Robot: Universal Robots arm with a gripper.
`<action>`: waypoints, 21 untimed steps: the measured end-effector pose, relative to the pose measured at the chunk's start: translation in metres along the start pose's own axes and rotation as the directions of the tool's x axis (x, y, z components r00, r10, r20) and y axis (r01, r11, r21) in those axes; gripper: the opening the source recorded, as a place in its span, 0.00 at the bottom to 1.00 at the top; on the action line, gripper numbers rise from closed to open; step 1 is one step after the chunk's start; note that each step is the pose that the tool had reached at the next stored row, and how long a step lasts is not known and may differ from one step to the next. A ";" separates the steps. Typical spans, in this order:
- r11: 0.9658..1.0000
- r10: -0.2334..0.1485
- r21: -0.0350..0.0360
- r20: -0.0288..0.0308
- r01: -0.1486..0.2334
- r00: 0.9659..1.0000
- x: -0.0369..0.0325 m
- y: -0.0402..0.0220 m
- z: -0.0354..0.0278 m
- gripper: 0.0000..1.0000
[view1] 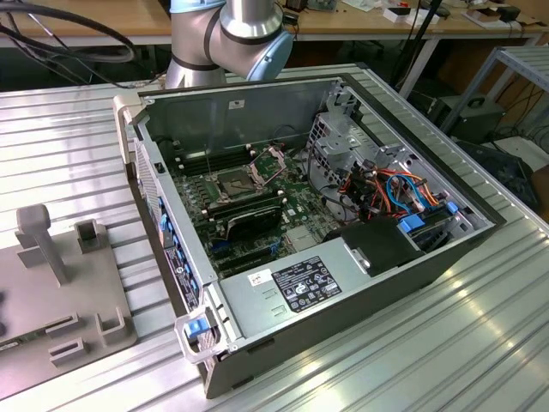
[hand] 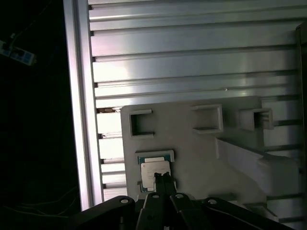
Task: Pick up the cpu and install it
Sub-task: 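Reach for the cpu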
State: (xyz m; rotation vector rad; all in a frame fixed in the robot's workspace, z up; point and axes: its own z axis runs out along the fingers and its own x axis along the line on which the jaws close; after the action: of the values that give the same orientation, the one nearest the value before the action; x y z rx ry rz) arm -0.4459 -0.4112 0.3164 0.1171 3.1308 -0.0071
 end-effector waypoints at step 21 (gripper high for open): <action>1.000 0.000 0.004 0.000 0.000 1.000 0.0017 0.0001 0.0402 0.11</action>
State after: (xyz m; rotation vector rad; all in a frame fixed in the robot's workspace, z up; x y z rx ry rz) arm -0.4472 -0.4112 0.2762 0.1171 3.1306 -0.0132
